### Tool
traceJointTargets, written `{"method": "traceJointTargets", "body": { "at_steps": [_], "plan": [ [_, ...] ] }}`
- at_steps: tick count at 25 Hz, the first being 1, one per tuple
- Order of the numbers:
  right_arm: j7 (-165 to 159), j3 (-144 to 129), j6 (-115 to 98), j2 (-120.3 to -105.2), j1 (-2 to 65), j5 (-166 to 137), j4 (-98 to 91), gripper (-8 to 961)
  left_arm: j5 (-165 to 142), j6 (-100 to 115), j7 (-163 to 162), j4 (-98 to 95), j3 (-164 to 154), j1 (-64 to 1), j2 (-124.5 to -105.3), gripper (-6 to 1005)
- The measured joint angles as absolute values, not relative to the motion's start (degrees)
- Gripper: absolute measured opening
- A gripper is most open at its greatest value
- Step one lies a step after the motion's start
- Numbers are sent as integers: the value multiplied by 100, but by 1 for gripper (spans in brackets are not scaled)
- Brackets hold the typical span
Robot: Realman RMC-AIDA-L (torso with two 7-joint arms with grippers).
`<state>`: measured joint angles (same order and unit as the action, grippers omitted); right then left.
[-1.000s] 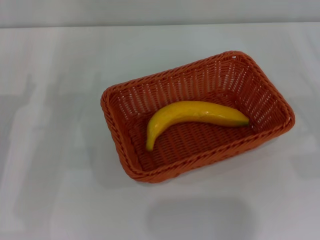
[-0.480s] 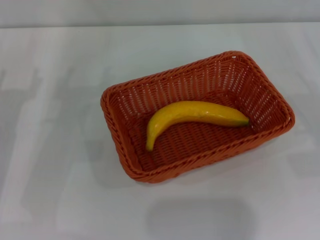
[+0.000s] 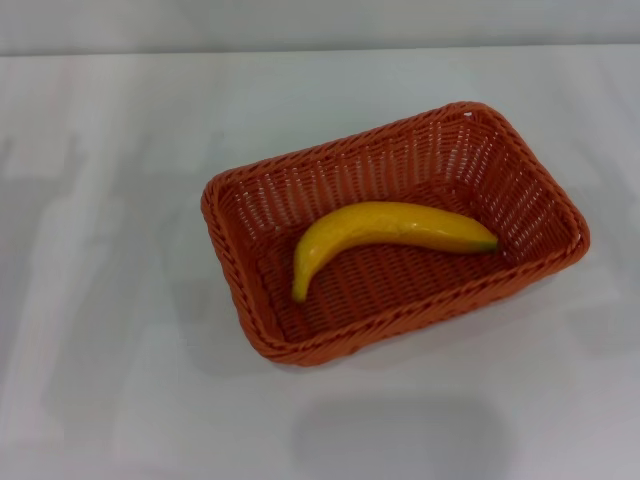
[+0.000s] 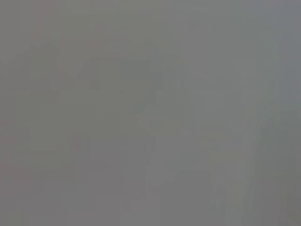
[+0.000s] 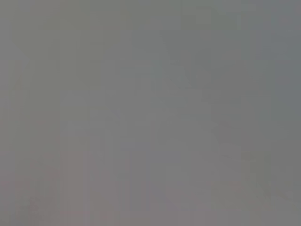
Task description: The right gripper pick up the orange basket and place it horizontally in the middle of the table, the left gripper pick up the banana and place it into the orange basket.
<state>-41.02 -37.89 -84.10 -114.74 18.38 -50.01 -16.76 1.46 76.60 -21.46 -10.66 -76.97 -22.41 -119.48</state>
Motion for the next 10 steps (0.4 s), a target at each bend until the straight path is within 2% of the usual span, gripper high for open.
{"method": "traceJointTargets", "body": {
  "at_steps": [10],
  "plan": [
    [-4092, -3761, -8465, -11478, 1799, -4999, -1660, 854, 181, 7662, -1783, -1026, -7679, -2113, -11954, 886]
  ]
}}
